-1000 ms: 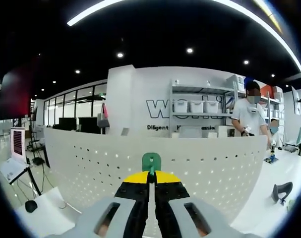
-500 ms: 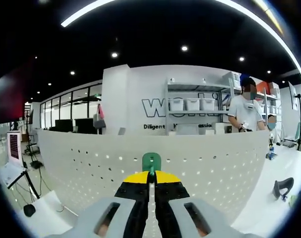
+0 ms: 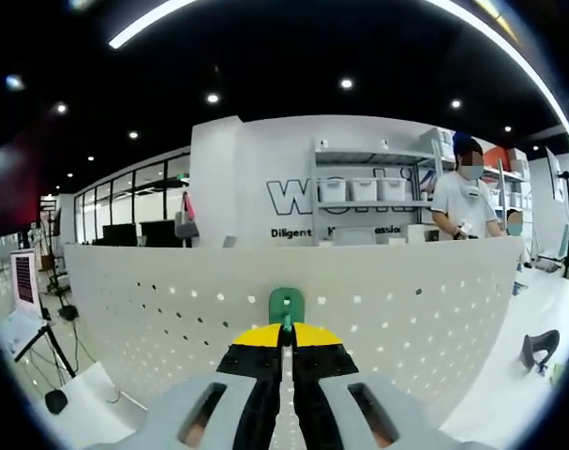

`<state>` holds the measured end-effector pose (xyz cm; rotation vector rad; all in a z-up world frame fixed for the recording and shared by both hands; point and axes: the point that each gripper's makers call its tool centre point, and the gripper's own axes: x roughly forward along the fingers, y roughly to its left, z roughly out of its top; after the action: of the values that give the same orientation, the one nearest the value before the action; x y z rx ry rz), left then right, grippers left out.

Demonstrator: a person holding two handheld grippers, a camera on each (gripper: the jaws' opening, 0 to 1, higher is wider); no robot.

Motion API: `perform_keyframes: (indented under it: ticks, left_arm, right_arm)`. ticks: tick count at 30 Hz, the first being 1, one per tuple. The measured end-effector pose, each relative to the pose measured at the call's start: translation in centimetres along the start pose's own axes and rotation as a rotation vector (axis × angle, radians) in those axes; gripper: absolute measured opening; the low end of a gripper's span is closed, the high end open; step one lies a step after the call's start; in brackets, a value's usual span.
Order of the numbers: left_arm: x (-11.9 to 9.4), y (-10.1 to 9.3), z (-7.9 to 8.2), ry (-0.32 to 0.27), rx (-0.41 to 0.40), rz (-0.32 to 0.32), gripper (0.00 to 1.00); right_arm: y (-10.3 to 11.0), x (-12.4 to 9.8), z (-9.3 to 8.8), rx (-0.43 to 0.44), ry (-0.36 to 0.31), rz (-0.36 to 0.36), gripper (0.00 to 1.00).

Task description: Insert the hook assembly into the mounting plate slot until the hook locks in place.

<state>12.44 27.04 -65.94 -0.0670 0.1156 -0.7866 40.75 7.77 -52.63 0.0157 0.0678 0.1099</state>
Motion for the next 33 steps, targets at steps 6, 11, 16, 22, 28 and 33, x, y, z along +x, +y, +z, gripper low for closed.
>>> perform_keyframes:
  ticks: [6,11,16,22,28,33]
  left_arm:
    - [-0.04,0.08,-0.22,0.004,-0.004,0.005,0.71]
    - [0.04,0.03,-0.34,0.007,-0.007,0.005,0.71]
    - [0.10,0.05,-0.29,0.005,-0.008,0.004,0.71]
    - [0.14,-0.09,-0.27,0.006,-0.007,0.000,0.70]
    - [-0.02,0.07,-0.36,0.008,-0.010,0.005,0.70]
    - [0.06,0.02,-0.36,0.008,-0.008,0.004,0.70]
  right_arm:
    - [-0.14,0.58,-0.30,-0.005,0.011,-0.003,0.01]
    - [-0.01,0.66,-0.50,-0.002,0.014,-0.007,0.01]
    - [0.04,0.48,-0.54,0.019,0.017,-0.018,0.01]
    - [0.22,0.63,-0.67,-0.038,0.025,-0.051,0.01]
    - [0.08,0.66,-0.78,-0.033,0.026,-0.067,0.01]
    - [-0.01,0.49,-0.77,-0.017,0.025,-0.050,0.02]
